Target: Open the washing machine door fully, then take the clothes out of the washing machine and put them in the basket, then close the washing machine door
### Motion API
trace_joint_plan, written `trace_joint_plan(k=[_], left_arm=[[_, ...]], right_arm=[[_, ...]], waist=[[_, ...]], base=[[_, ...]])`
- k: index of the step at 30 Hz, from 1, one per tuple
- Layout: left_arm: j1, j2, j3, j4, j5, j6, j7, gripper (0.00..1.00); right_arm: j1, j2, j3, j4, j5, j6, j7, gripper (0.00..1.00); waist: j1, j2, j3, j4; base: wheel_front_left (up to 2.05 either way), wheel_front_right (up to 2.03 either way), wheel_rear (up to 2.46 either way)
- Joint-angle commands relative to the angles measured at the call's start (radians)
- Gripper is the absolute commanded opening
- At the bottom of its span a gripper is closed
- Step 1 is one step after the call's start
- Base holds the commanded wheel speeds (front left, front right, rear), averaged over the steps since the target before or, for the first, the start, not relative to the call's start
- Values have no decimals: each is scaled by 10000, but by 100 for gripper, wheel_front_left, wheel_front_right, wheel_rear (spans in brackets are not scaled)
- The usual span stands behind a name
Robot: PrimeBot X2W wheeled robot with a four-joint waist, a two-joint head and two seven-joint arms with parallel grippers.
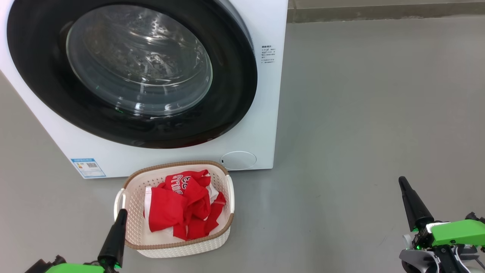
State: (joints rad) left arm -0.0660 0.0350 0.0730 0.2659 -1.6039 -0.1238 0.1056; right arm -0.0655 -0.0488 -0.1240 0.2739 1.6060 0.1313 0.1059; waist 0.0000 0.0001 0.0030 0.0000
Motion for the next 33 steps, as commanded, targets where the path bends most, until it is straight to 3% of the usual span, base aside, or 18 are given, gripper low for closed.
trace_joint_plan(k=[1,33], left_arm=[[-417,189,366,-205,-82,-69,42,0],[-419,175,386,-206,-65,-69,59,0]], right_arm=[[-420,-51,145,-294,61,-6,38,0],[-422,-37,124,-293,44,-6,55,0]], waist=[[0,-1,0,0],[0,-1,0,0]], base=[[0,0,0],[0,0,0]])
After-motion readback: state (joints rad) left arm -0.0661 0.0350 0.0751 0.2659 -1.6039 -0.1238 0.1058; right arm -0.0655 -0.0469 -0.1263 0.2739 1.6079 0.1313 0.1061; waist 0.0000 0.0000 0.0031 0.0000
